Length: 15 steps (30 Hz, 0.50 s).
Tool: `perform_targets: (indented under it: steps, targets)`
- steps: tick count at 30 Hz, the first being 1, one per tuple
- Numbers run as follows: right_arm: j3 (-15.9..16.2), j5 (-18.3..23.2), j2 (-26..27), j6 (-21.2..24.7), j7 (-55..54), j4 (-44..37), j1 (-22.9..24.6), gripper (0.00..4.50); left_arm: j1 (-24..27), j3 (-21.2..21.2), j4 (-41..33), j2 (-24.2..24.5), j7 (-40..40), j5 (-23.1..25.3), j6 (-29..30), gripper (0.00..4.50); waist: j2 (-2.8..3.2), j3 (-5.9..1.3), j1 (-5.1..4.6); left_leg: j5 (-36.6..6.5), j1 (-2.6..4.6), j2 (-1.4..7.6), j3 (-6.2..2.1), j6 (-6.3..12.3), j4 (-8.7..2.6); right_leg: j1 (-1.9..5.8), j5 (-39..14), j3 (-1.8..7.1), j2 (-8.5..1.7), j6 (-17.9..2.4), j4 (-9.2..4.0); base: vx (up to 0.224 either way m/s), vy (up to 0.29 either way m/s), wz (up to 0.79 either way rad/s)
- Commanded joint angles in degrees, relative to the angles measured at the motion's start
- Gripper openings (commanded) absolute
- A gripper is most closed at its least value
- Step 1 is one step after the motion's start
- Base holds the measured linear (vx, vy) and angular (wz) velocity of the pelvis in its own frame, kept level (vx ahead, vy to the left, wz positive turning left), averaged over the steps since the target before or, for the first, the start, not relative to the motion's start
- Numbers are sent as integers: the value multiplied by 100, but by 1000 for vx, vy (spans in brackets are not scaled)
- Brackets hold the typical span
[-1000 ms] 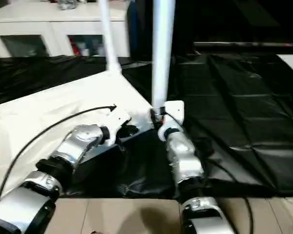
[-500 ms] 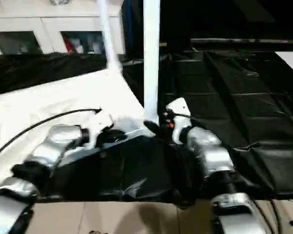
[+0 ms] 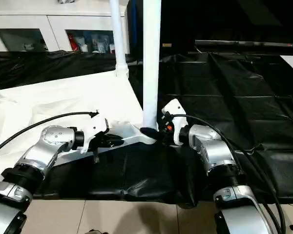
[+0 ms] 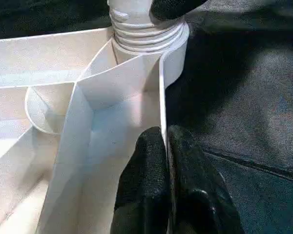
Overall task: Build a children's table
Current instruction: Rotate leg to tighten
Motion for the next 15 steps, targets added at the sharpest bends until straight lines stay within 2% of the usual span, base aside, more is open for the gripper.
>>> perform_targets:
  steps: [1, 3, 7, 9, 11, 12, 13, 15]
  targets:
    - [168, -48, 87, 34, 134, 67, -34, 271, 74, -126, -145, -17, -105, 41, 29, 0, -91, -426, 29, -1179, 106, 109, -36, 241, -332, 288, -950, 139, -236, -1394, -304, 0, 0, 0]
    - [145, -63, 111, 20, 126, 105, -43, 265, 85, -114, -154, -15, -105, 40, 51, 0, -116, -425, 23, -1182, 107, 110, -34, 250, -331, 288, -991, 141, -238, -1378, -308, 0, 0, 0]
    - [47, -53, 186, -57, -85, 187, -36, 259, 97, -105, -157, -13, -47, 51, 98, 0, -107, -429, 21, -1179, 108, 109, -36, 238, -331, 283, -1005, 143, -239, -1365, -308, 0, 0, 0]
    - [-192, -59, 378, -217, -758, 446, -78, 259, 28, -61, -16, -89, 256, 125, 156, 0, -109, -419, -4, -1256, 106, 103, -39, 185, -342, 273, -1116, 149, -243, -1343, -319, 0, 0, 0]
    - [-397, -56, 585, -276, -1395, 633, -86, 259, -86, 5, 168, -204, 651, 200, 245, 0, -123, -404, -41, -1454, 119, 94, -53, 70, -364, 259, -1446, 150, -248, -1255, -355, 0, 0, 0]
    - [-594, -85, 835, -281, -2200, 793, -72, 259, -239, 71, 394, -357, 1154, 293, 388, 0, -106, -395, -51, -1583, 146, 92, -59, 0, -376, 237, -1674, 159, -248, -1182, -383, 0, 0, 0]
    - [-656, -102, 918, -296, -2482, 847, -68, 258, -293, 94, 474, -414, 1324, 320, 449, 0, -105, -384, -65, -1660, 164, 90, -48, -39, -384, 209, -1801, 168, -241, -1151, -407, 0, 0, 0]
    - [-784, -109, 1094, -305, -3016, 911, -61, 258, -399, 140, 632, -551, 1706, 369, 521, 0, -113, -384, -69, -1857, 181, 84, -83, -161, -407, 212, -2165, 156, -250, -996, -446, 0, 0, 0]
